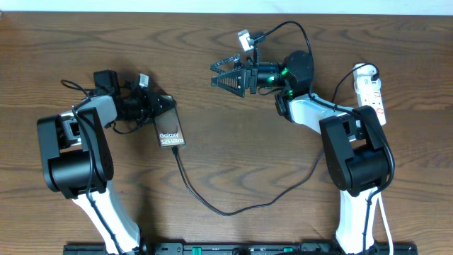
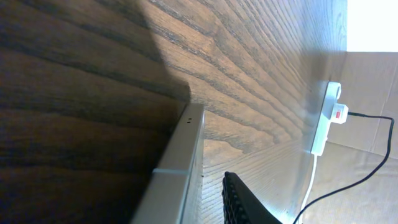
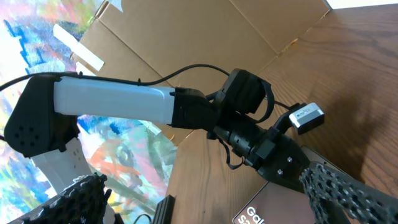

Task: Plug charger to phone and switch on socket
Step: 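Lower the plugged phone onto the table with the left gripper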

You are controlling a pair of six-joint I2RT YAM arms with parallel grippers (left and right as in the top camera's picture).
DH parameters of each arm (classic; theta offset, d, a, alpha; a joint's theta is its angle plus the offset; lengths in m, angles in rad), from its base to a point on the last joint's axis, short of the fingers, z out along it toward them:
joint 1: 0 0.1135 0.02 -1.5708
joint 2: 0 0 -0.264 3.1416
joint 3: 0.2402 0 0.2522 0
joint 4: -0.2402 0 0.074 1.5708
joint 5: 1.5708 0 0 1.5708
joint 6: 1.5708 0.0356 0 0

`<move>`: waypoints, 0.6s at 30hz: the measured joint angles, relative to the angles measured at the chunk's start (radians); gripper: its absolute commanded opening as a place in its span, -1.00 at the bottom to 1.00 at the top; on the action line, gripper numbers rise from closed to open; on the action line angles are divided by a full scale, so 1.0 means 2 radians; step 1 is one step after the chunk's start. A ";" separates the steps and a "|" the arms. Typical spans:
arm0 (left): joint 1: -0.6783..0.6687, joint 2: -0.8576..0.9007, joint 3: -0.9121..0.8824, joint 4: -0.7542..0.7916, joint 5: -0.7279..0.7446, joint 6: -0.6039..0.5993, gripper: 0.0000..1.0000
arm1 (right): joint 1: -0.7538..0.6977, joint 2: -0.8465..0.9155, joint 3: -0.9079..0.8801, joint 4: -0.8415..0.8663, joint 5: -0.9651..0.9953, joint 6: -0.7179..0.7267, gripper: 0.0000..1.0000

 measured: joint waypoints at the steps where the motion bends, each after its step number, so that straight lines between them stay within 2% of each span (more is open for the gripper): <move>1: 0.000 0.000 0.000 0.000 0.000 0.000 -0.45 | 0.000 0.000 0.000 0.000 0.000 0.000 0.98; 4: 0.000 0.000 0.000 0.000 0.004 0.000 -0.24 | 0.000 0.000 0.000 0.000 0.000 0.000 0.99; 8: -0.001 -0.004 0.000 -0.002 0.008 0.000 -0.18 | 0.000 0.000 0.000 0.000 -0.002 0.000 0.98; 13: -0.001 -0.007 0.000 -0.012 0.012 0.000 0.18 | 0.000 0.000 0.000 0.000 -0.002 0.000 0.99; 18: -0.001 -0.016 0.002 -0.031 0.004 0.000 0.23 | 0.000 0.000 0.000 0.000 -0.002 0.000 0.99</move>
